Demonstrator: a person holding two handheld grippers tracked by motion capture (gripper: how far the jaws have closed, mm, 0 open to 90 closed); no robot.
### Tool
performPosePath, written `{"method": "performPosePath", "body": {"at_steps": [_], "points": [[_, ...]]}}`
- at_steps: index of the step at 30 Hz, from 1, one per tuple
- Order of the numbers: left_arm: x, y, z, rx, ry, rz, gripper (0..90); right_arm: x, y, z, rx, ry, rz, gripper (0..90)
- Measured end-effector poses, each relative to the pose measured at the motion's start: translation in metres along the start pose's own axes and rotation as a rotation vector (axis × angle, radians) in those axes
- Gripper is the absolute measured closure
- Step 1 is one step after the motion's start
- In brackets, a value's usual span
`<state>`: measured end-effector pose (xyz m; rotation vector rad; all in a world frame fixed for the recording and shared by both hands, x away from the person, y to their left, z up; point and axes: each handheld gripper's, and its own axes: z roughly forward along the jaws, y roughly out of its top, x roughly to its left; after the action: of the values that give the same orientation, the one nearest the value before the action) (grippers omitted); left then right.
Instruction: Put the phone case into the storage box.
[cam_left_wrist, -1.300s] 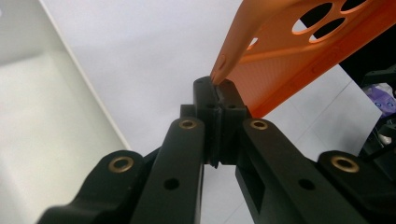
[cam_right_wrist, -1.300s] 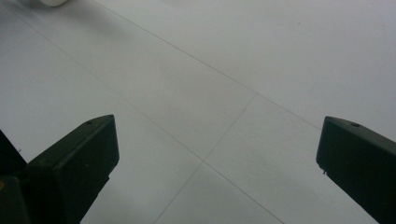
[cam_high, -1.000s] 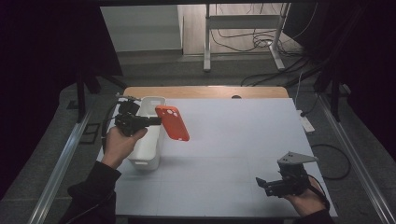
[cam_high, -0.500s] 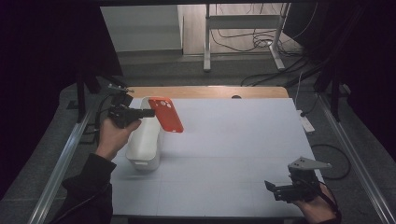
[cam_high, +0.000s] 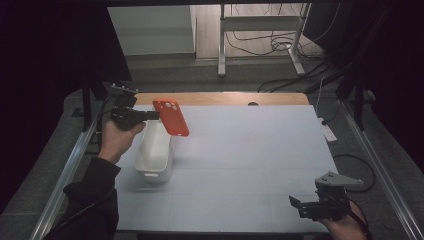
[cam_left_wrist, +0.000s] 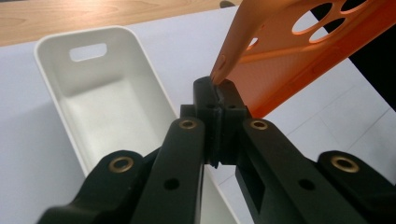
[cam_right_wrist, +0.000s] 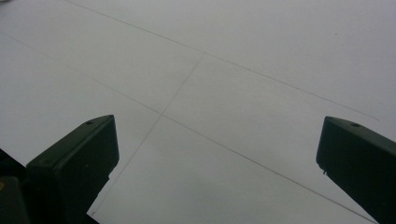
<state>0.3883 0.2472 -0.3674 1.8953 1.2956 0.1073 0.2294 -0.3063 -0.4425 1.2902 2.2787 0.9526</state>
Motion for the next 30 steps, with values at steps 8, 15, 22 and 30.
{"method": "performPosePath", "body": {"at_steps": [8, 15, 22, 30], "points": [[0.007, 0.006, 0.0, -0.003, 0.026, -0.008, 89.0, 0.0, -0.001, -0.001, -0.006, -0.006, -0.002, 0.0], [0.013, 0.011, 0.0, -0.002, 0.05, -0.009, 89.0, 0.0, -0.001, -0.002, -0.016, -0.008, 0.007, 0.0], [0.02, 0.014, 0.0, -0.001, 0.074, -0.021, 89.0, 0.0, -0.002, -0.002, -0.018, -0.009, 0.007, 0.0], [0.026, 0.017, 0.0, -0.012, 0.093, -0.028, 89.0, 0.0, -0.002, -0.002, -0.015, -0.009, 0.005, 0.0]]}}
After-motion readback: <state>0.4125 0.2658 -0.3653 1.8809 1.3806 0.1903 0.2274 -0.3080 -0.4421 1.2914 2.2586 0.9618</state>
